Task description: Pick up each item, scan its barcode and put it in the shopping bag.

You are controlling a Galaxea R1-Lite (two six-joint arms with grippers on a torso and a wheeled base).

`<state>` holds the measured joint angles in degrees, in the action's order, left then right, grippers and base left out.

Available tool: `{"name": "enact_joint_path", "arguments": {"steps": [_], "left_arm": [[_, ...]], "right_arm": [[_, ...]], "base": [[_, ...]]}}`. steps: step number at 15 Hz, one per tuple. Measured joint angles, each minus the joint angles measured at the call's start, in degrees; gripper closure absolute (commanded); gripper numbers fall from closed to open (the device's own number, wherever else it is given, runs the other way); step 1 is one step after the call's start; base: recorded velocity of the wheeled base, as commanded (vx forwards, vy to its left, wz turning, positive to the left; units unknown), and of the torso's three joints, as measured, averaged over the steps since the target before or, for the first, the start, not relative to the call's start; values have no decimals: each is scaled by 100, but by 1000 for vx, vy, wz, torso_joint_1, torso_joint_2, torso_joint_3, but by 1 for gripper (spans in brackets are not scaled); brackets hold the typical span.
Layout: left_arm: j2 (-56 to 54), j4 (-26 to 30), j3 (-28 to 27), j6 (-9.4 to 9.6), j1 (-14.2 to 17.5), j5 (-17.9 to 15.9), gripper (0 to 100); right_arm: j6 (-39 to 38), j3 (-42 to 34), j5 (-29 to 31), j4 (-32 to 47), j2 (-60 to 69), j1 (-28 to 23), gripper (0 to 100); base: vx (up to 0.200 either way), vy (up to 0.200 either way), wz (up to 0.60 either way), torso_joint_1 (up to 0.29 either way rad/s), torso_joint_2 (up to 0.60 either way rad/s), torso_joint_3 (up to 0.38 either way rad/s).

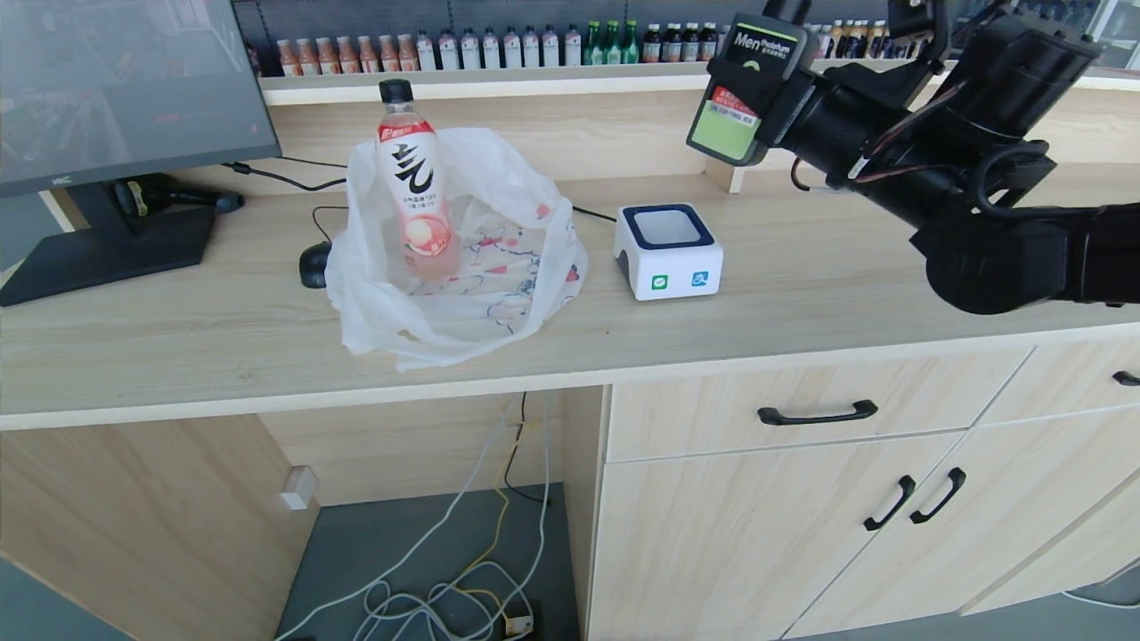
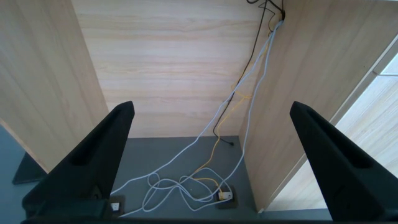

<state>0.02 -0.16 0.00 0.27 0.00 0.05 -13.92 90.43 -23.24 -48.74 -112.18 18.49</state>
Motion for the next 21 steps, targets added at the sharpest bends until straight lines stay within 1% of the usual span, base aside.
{"name": "enact_joint_path", "arguments": {"steps": [3, 6, 7, 8, 9, 10, 12, 14, 16, 19, 21], "left_arm": [[0, 0, 0, 0, 0, 0, 0], [0, 0, 0, 0, 0, 0, 0], [0, 0, 0, 0, 0, 0, 0], [0, 0, 0, 0, 0, 0, 0], [0, 0, 0, 0, 0, 0, 0], [0, 0, 0, -2, 0, 0, 0], [0, 2, 0, -5, 0, 0, 0], [0, 0, 0, -9, -2, -2, 0], [0, 0, 0, -11, 0, 2, 0], [0, 0, 0, -9, 0, 0, 0], [0, 0, 0, -11, 0, 0, 0]], "right_arm": [[460, -422, 219, -241, 313, 2, 100], [961, -1248, 606, -428, 746, 57, 100], [1179, -1570, 837, -477, 929, 143, 100], [1371, -1803, 1226, -597, 1078, 240, 100], [1551, -1971, 1736, -786, 1191, 324, 100], [1681, -2131, 2200, -1161, 1270, 451, 100], [1794, -2389, 2580, -1725, 1317, 661, 100], [1940, -2649, 2764, -2382, 1259, 700, 100], [1977, -2900, 2777, -2877, 1139, 730, 100], [1964, -3196, 2748, -3042, 1025, 728, 100], [1986, -3163, 2753, -3116, 975, 725, 100]], "base": [[0, 0, 0, 0, 0, 0], [0, 0, 0, 0, 0, 0], [0, 0, 0, 0, 0, 0], [0, 0, 0, 0, 0, 0], [0, 0, 0, 0, 0, 0], [0, 0, 0, 0, 0, 0], [0, 0, 0, 0, 0, 0], [0, 0, 0, 0, 0, 0], [0, 0, 0, 0, 0, 0], [0, 0, 0, 0, 0, 0], [0, 0, 0, 0, 0, 0]]}}
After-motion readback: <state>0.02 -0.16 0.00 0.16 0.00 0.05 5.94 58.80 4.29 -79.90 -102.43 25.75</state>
